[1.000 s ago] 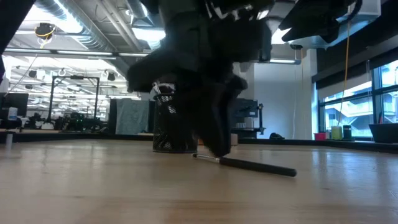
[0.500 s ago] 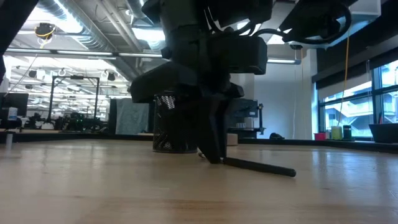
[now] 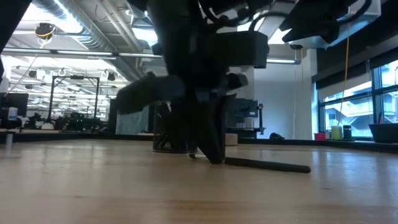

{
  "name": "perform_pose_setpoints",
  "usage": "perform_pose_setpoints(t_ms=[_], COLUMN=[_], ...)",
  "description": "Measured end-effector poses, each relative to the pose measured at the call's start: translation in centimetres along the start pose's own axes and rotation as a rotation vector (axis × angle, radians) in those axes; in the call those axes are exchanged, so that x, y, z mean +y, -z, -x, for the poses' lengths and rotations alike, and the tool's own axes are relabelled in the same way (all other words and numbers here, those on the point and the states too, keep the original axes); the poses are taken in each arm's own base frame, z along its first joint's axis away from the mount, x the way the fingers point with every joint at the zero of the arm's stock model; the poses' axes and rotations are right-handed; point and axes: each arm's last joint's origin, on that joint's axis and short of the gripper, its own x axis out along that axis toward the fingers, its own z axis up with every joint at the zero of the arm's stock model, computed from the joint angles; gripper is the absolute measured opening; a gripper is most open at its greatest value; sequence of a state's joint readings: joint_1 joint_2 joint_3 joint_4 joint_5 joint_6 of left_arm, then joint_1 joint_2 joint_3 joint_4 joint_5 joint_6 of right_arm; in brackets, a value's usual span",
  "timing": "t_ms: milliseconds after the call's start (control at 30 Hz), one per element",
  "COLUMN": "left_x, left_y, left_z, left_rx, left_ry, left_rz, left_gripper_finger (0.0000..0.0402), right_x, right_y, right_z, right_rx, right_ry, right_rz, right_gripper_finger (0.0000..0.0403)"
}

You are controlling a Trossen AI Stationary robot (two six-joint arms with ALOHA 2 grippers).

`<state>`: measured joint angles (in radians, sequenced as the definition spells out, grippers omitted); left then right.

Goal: Put items in baskets/containers
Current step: Put the eyeshadow brush into the holder

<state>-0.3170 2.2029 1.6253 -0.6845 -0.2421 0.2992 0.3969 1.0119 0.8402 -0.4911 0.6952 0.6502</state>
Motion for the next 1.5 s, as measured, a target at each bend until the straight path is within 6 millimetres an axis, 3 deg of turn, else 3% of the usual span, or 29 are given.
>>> perform_pose_setpoints(t_ms=[133,367,500,700,867,1300,1400,1500], left_x=[-1.4,-3.6,-3.9,-3.1,-1.5,1.6,2.5,3.6], left_y=[-0.2,-1.2,-1.6,-1.0,0.7,1.8,2.3,3.1], left_z=[0.9,4.2,5.9,8.7,10.5,13.0,13.3,13.3], left_rx=[0.079,0.265,0.36,0.532,0.645,0.615,0.571,0.519], left_ry=[-0.187,-0.538,-0.684,-0.761,-0.744,-0.713,-0.646,-0.451], left_rz=[-0.171,-0.441,-0.545,-0.639,-0.582,-0.446,-0.309,-0.094], left_gripper_finger=[0.0027,0.0022,0.0023,0.0023,0.0022,0.0022,0.0022,0.0022], right_x=[0.0,0.0,0.0,0.0,0.0,-0.1,-0.1,-0.1], right_y=[0.0,0.0,0.0,0.0,0.0,0.1,0.1,0.1], right_z=[0.0,0.0,0.0,0.0,0.0,0.0,0.0,0.0], right_rx=[0.0,0.0,0.0,0.0,0.0,0.005,0.006,0.006], right_ry=[0.0,0.0,0.0,0.0,0.0,0.005,0.005,0.005], right_rz=[0.0,0.002,-0.003,-0.004,0.0,0.006,0.006,0.005], right_gripper_finger=[0.017,0.017,0.017,0.017,0.017,0.017,0.017,0.017])
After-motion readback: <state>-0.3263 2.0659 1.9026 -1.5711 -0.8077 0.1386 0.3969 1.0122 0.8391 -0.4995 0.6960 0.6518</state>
